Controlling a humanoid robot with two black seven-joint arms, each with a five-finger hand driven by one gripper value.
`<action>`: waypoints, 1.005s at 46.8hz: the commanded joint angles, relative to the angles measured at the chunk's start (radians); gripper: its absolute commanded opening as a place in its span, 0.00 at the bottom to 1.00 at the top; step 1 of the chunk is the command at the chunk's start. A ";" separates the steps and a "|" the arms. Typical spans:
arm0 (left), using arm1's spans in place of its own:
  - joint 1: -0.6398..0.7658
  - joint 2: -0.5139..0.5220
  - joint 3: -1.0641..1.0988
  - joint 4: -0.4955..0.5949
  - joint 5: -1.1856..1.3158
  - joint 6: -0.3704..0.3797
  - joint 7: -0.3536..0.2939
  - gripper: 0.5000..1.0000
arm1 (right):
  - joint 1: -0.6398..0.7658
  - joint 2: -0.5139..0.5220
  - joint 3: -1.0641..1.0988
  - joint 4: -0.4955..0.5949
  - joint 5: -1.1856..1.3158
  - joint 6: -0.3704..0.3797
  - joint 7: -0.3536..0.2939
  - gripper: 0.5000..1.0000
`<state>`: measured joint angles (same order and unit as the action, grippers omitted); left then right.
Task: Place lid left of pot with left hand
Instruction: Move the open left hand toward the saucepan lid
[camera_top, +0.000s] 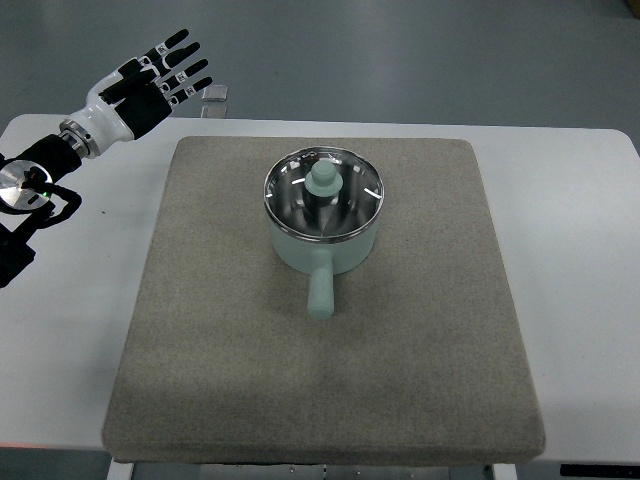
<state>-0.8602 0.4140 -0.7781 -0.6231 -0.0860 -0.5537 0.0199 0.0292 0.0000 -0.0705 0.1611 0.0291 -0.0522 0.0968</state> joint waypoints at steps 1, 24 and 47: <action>0.001 0.000 -0.001 0.002 0.000 -0.002 0.000 0.99 | 0.000 0.000 0.000 0.000 0.000 0.000 0.000 0.84; -0.034 -0.001 0.019 0.023 0.018 -0.012 0.000 0.99 | 0.000 0.000 0.000 0.000 0.000 0.000 0.000 0.84; -0.132 0.019 0.100 0.075 0.366 -0.057 -0.080 0.99 | 0.000 0.000 0.000 0.000 0.000 0.000 0.000 0.84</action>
<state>-0.9847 0.4321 -0.6781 -0.5404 0.1918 -0.6111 -0.0420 0.0292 0.0000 -0.0706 0.1610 0.0291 -0.0522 0.0965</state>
